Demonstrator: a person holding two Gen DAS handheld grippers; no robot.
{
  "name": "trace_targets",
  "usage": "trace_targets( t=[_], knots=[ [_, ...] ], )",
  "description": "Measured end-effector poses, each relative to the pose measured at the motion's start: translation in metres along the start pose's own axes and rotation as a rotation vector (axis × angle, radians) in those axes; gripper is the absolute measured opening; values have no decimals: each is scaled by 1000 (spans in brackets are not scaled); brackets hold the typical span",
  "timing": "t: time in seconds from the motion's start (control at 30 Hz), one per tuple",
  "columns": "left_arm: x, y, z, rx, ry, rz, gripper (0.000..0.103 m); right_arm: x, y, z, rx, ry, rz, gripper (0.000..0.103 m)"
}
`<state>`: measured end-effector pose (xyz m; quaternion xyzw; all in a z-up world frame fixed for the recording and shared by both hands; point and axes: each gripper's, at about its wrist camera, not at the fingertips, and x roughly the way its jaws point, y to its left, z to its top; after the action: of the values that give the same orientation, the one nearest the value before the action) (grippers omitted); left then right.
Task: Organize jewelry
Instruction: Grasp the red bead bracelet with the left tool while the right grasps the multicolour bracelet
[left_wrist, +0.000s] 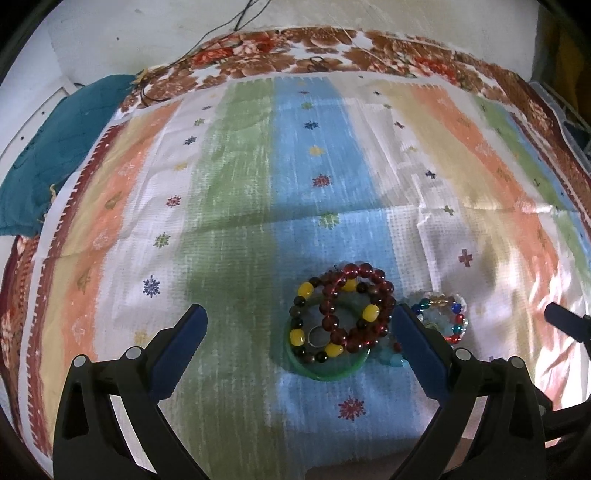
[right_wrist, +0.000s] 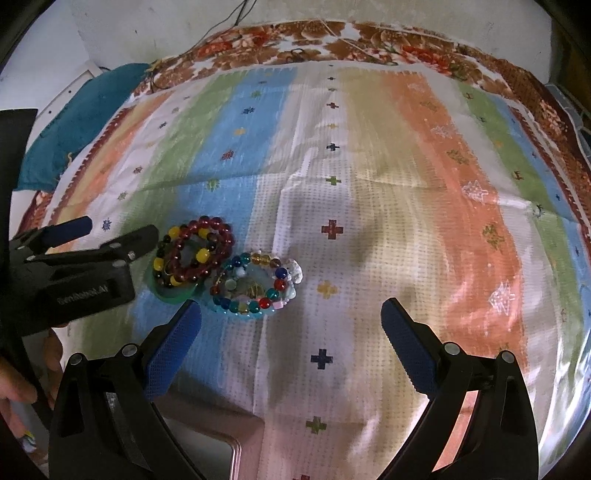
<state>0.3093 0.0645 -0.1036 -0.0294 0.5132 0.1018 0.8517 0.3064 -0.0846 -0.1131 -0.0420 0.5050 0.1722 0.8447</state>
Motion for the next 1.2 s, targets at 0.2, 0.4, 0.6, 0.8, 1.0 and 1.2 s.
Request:
trace_targets(
  t=[0.2, 0.4, 0.6, 0.8, 1.0, 1.2],
  knots=[
    [11, -2, 8, -3, 32, -38, 85, 13, 0, 6, 10, 18, -23, 88],
    [24, -10, 11, 40, 54, -77, 68, 29, -5, 7, 33, 65, -18, 79],
    [33, -13, 9, 52, 73, -130, 55, 38, -9, 9, 55, 92, 10, 64],
    [41, -13, 6, 50, 95, -189, 48, 50, -8, 8, 64, 132, 43, 44],
    [46, -13, 8, 61, 109, -191, 43, 55, -4, 9, 47, 142, 47, 33],
    [60, -12, 11, 70, 157, -184, 34, 57, -1, 8, 24, 143, 46, 20]
  ],
)
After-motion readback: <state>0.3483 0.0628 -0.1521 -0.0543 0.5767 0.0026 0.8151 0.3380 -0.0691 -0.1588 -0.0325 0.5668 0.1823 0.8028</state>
